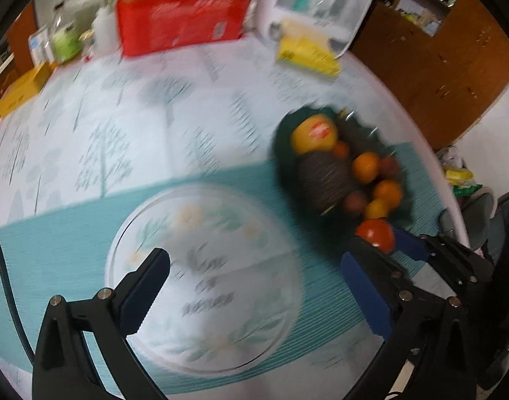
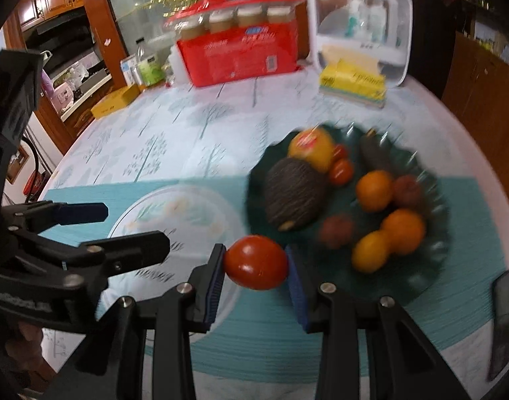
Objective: Organize fruits
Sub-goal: 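Carry the cherry tomato into the green plate and open the right tool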
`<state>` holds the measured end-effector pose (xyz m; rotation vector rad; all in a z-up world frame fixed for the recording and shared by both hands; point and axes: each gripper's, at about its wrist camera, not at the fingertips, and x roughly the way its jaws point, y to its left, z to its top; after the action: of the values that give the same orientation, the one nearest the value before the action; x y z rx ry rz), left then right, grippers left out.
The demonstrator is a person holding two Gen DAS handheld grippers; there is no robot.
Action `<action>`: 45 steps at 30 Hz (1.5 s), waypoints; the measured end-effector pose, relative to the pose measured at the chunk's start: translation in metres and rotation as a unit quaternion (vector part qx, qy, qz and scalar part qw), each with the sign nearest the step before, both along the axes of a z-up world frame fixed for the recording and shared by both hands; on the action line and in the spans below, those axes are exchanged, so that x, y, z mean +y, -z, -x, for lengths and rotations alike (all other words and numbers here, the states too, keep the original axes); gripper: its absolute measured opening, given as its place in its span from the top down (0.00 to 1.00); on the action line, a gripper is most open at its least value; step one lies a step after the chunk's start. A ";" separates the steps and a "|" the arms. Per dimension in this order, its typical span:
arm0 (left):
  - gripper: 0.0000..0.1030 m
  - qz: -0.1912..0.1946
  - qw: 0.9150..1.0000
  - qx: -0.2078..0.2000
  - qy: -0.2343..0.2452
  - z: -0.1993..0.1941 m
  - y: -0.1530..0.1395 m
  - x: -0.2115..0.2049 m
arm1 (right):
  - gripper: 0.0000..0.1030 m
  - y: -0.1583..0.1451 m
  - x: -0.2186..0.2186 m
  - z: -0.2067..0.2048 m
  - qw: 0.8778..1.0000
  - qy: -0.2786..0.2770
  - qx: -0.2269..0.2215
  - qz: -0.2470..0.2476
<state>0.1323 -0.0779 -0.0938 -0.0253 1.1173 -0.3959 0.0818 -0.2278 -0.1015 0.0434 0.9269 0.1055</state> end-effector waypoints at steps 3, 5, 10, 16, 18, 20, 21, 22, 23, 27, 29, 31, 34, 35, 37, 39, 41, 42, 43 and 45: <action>0.01 0.018 1.000 -0.026 0.002 -0.012 -0.024 -0.029 | 0.65 -0.014 -0.023 -0.009 1.000 -0.001 -0.019 0.015; 0.01 0.025 0.999 -0.037 -0.001 -0.023 -0.033 -0.045 | 0.65 -0.020 -0.039 -0.019 0.999 -0.004 -0.028 0.023; 0.01 0.030 0.998 -0.053 -0.018 -0.051 -0.042 -0.083 | 0.65 -0.020 -0.067 -0.042 0.999 -0.020 -0.032 0.035; 0.01 0.006 0.999 -0.035 -0.036 -0.084 -0.019 -0.113 | 0.65 -0.002 -0.084 -0.066 0.999 -0.046 -0.015 0.021; 0.01 -0.003 0.999 -0.030 -0.043 -0.088 -0.011 -0.117 | 0.65 0.005 -0.087 -0.072 0.999 -0.051 -0.008 0.014; 0.01 -0.011 0.998 -0.021 -0.050 -0.093 -0.001 -0.119 | 0.65 0.011 -0.090 -0.077 0.998 -0.056 0.002 0.003; 0.01 -0.013 0.998 -0.018 -0.054 -0.094 0.003 -0.119 | 0.64 0.013 -0.091 -0.078 0.998 -0.057 0.006 -0.002; 0.01 -0.016 0.998 -0.013 -0.058 -0.096 0.007 -0.120 | 0.64 0.015 -0.092 -0.080 0.998 -0.059 0.009 -0.007; 0.01 -0.018 0.998 -0.010 -0.060 -0.096 0.009 -0.120 | 0.64 0.017 -0.093 -0.081 0.998 -0.065 0.015 -0.013; 0.01 -0.025 0.997 -0.004 -0.066 -0.095 0.017 -0.121 | 0.59 0.016 -0.095 -0.080 0.996 -0.081 0.010 -0.020; 0.01 -0.027 0.997 -0.004 -0.068 -0.093 0.018 -0.122 | 0.58 0.015 -0.096 -0.081 0.996 -0.084 0.010 -0.019; 0.01 -0.027 0.997 -0.003 -0.070 -0.092 0.018 -0.122 | 0.58 0.014 -0.099 -0.082 0.996 -0.085 0.013 -0.021; 0.01 -0.025 0.997 -0.002 -0.074 -0.088 0.017 -0.121 | 0.58 0.013 -0.100 -0.075 0.996 -0.085 0.015 -0.025; 0.01 -0.025 0.997 -0.003 -0.075 -0.086 0.015 -0.120 | 0.58 0.012 -0.100 -0.073 0.996 -0.085 0.015 -0.027; 0.01 -0.025 0.997 -0.006 -0.075 -0.082 0.013 -0.118 | 0.58 0.009 -0.100 -0.070 0.996 -0.086 0.013 -0.029; 0.01 -0.028 0.997 -0.011 -0.075 -0.077 0.009 -0.118 | 0.58 0.006 -0.100 -0.067 0.996 -0.086 0.012 -0.031; 0.01 -0.026 0.997 -0.015 -0.076 -0.073 0.005 -0.116 | 0.58 0.003 -0.099 -0.066 0.996 -0.086 0.011 -0.032; 0.01 -0.026 0.997 -0.016 -0.078 -0.071 0.004 -0.116 | 0.58 0.002 -0.099 -0.064 0.996 -0.086 0.010 -0.033; 0.01 -0.025 0.996 -0.017 -0.079 -0.068 0.002 -0.115 | 0.58 0.000 -0.099 -0.063 0.996 -0.087 0.009 -0.034; 0.01 -0.022 0.996 -0.021 -0.082 -0.061 -0.002 -0.112 | 0.58 -0.002 -0.098 -0.061 0.996 -0.087 0.007 -0.033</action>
<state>0.1933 -0.1898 -0.0916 -0.0690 1.0738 -0.2229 0.1424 -0.3254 -0.0992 0.0249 0.9410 0.2989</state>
